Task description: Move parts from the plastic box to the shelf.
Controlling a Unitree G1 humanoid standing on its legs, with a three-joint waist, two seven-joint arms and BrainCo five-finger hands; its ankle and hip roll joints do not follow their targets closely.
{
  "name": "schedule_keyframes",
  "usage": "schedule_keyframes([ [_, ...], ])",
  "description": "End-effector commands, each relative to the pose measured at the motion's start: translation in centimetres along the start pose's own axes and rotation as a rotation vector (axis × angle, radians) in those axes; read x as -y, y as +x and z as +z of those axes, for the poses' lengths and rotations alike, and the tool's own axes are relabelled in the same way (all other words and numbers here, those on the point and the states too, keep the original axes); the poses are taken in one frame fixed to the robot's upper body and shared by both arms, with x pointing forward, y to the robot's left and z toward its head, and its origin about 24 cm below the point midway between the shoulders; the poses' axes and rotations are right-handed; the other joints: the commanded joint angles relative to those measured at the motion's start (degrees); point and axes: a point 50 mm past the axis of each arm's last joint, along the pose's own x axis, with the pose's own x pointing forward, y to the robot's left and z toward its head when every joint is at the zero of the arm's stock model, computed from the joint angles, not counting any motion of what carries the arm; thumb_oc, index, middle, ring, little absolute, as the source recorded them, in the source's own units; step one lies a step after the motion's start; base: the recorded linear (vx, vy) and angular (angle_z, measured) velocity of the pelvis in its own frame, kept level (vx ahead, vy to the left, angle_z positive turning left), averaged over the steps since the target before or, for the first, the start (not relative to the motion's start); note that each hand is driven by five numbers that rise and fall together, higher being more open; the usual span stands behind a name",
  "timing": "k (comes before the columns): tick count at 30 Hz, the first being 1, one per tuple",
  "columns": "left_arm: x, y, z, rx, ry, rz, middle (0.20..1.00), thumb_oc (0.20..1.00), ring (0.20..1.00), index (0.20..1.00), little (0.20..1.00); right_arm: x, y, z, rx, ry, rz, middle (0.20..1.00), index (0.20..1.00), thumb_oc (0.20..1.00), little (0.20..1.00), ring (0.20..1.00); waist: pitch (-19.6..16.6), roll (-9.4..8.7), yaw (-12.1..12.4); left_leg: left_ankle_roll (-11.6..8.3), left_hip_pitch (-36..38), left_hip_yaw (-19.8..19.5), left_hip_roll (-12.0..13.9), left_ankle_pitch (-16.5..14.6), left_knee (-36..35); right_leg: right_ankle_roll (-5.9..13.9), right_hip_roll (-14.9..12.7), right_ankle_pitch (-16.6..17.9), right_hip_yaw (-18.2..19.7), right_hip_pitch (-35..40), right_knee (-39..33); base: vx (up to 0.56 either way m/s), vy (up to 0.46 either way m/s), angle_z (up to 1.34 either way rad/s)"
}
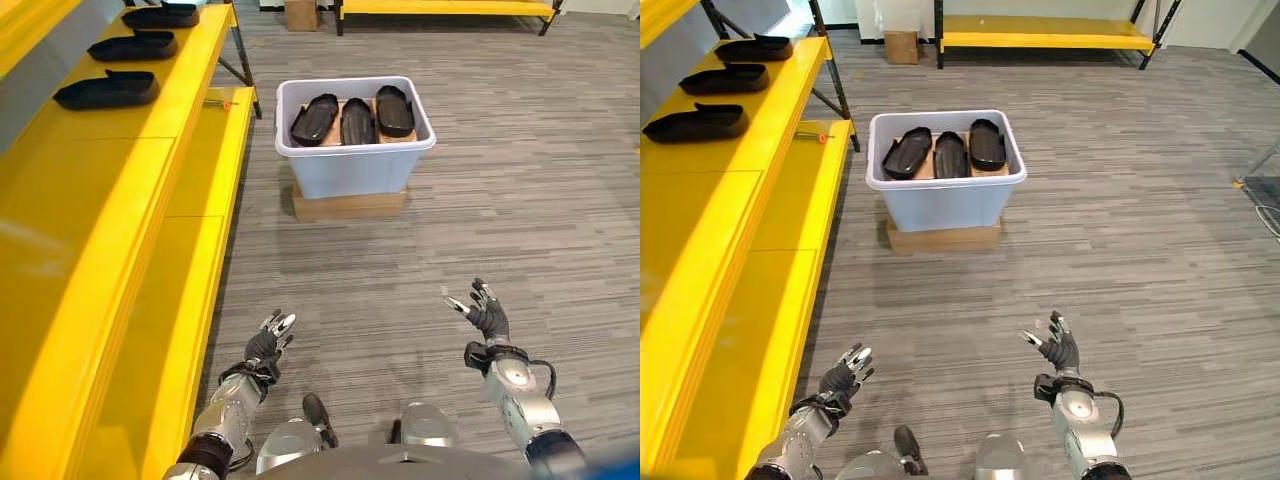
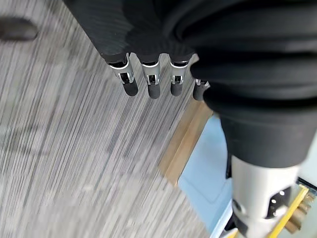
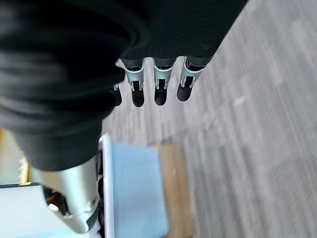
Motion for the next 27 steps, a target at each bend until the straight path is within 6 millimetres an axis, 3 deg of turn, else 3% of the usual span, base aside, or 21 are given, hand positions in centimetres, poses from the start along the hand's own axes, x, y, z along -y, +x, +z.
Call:
schedule_keyframes([
  [1, 1.4, -0.3, -0.1, 0.037, 0.053, -0.058, 1.000, 1.000, 1.000, 1.000, 1.000, 0.4, 0.6, 1.7, 0.093, -0.032, -0.007, 1.000, 1.000, 1.000, 1.000, 1.000, -3.4, 1.97, 0.5, -1.01, -3.6, -2.3, 1.8, -2.0, 0.5, -0.87, 3.2, 12.3, -4.9, 4.4, -2.1, 0.12, 0.116, -0.14],
  [2, 1.4, -0.3, -0.2, 0.043, 0.057, -0.062, 1.000, 1.000, 1.000, 1.000, 1.000, 0.4, 0.7, 1.9, 0.098, -0.032, -0.007, 1.000, 1.000, 1.000, 1.000, 1.000, -3.0, 2.34, 0.5, -1.08, -2.8, -2.3, 1.7, -2.0, 0.1, -1.43, 3.0, 11.5, -5.3, 2.3, -2.3, 0.18, 0.029, -0.11],
  [3, 1.5, -0.5, 0.0, 0.057, 0.057, -0.075, 1.000, 1.000, 1.000, 1.000, 1.000, 0.6, 0.8, 2.2, 0.110, -0.022, -0.017, 1.000, 1.000, 1.000, 1.000, 1.000, -2.0, 3.15, 0.0, -2.03, -0.9, -2.9, 2.2, -1.9, -0.3, -3.52, 3.0, 7.9, -6.9, -0.3, -8.9, 0.20, -0.003, -0.10],
  [4, 1.6, -0.5, 0.0, 0.060, 0.060, -0.078, 1.000, 1.000, 1.000, 1.000, 1.000, 0.7, 0.8, 2.3, 0.112, -0.020, -0.022, 1.000, 1.000, 1.000, 1.000, 1.000, -1.8, 3.29, 0.0, -2.24, -0.6, -3.0, 2.3, -1.9, -0.3, -3.86, 3.1, 7.4, -7.2, -0.3, -10.2, 0.22, -0.087, -0.05],
  [5, 1.7, -0.5, 0.3, 0.063, 0.070, -0.084, 1.000, 1.000, 1.000, 1.000, 1.000, 1.0, 0.7, 2.3, 0.114, -0.013, -0.031, 1.000, 1.000, 1.000, 1.000, 1.000, -1.5, 3.21, -0.1, -2.57, 0.0, -3.4, 2.5, -2.4, 0.1, -4.13, 2.1, 8.1, -7.8, -0.3, -16.4, 0.15, -0.141, -0.01],
  [9, 1.9, -0.3, 0.9, 0.060, 0.114, -0.095, 1.000, 1.000, 1.000, 1.000, 1.000, 1.2, 0.5, 2.1, 0.107, 0.016, -0.050, 1.000, 1.000, 1.000, 1.000, 1.000, -0.4, 2.02, -0.3, -3.40, 1.5, -4.2, 2.8, -4.7, 1.0, -2.03, -2.3, 17.3, -7.6, -0.6, -34.9, 0.17, -0.225, 0.26],
  [11, 1.6, -0.4, 0.8, 0.057, 0.147, -0.089, 1.000, 1.000, 1.000, 1.000, 1.000, 1.0, 0.4, 1.6, 0.088, 0.032, -0.085, 1.000, 1.000, 1.000, 1.000, 1.000, 0.8, 1.45, -0.4, -4.05, 3.2, -4.3, 3.6, -7.3, 1.8, 0.52, -6.2, 24.1, -5.8, -2.8, -44.2, 0.30, -0.359, 0.24],
  [14, 1.5, -0.8, -0.1, 0.036, 0.199, -0.130, 1.000, 1.000, 1.000, 1.000, 1.000, 1.3, 0.1, 0.7, 0.057, 0.060, -0.160, 1.000, 1.000, 1.000, 1.000, 1.000, 1.5, 0.98, 0.0, -4.75, 4.4, -3.1, 5.6, -9.4, 4.1, 1.66, -8.6, 26.8, -6.3, -2.0, -48.3, 0.36, -0.456, 0.16],
  [16, 1.9, -0.9, -0.4, 0.016, 0.221, -0.155, 1.000, 1.000, 1.000, 1.000, 1.000, 2.4, -0.3, 0.2, 0.052, 0.034, -0.211, 1.000, 1.000, 1.000, 1.000, 1.000, 0.3, 0.33, -0.5, -5.53, 3.1, -4.2, 6.6, -9.9, 7.2, 1.19, -6.4, 25.2, -5.4, 1.9, -50.2, 0.47, -0.581, 0.40],
  [19, 1.5, -1.0, -0.6, 0.006, 0.190, -0.121, 1.000, 1.000, 1.000, 1.000, 1.000, 2.9, -0.2, 0.2, 0.036, 0.002, -0.230, 1.000, 1.000, 1.000, 1.000, 1.000, -0.3, -0.02, -0.5, -6.05, 3.4, -3.1, 7.3, -10.6, 9.1, 0.48, -5.2, 22.4, -7.2, 3.4, -49.4, 0.31, -0.344, 0.46],
  [23, 1.1, -1.2, -1.1, 0.012, 0.141, -0.062, 1.000, 1.000, 1.000, 1.000, 1.000, 4.1, 0.0, 0.1, 0.027, 0.013, -0.245, 1.000, 1.000, 1.000, 1.000, 1.000, -1.8, -0.04, -1.0, -6.71, 4.4, -1.4, 8.9, -12.2, 13.3, -2.02, -1.8, 16.1, -8.2, 4.2, -46.5, 0.30, -0.343, -0.21],
  [25, 0.9, -1.4, -1.5, 0.012, 0.107, -0.031, 1.000, 1.000, 1.000, 1.000, 1.000, 4.8, 0.1, 0.1, 0.018, -0.017, -0.245, 1.000, 1.000, 1.000, 1.000, 1.000, -2.6, 0.56, -1.2, -7.98, 4.3, -0.9, 10.5, -10.3, 17.2, -4.92, 1.4, 12.5, -8.5, 4.8, -45.3, 0.41, -0.530, -0.26],
  [26, 0.6, -1.4, -1.8, 0.020, 0.072, -0.005, 1.000, 1.000, 1.000, 1.000, 1.000, 5.3, 0.1, 0.0, 0.011, -0.049, -0.233, 1.000, 1.000, 1.000, 1.000, 1.000, -3.4, 0.99, -1.6, -9.92, 3.7, -0.1, 12.8, -6.2, 22.4, -7.89, 4.7, 9.4, -8.9, 6.1, -45.3, 0.36, -0.522, -0.47],
  [27, 0.7, -1.3, -1.9, 0.021, 0.058, 0.000, 1.000, 1.000, 1.000, 1.000, 1.000, 5.6, 0.2, 0.1, 0.011, -0.058, -0.230, 1.000, 1.000, 1.000, 1.000, 1.000, -3.7, 1.17, -1.7, -10.86, 3.2, 0.5, 13.9, -4.5, 25.0, -9.04, 5.9, 8.1, -9.2, 6.8, -45.5, 0.39, -0.580, -0.52],
])
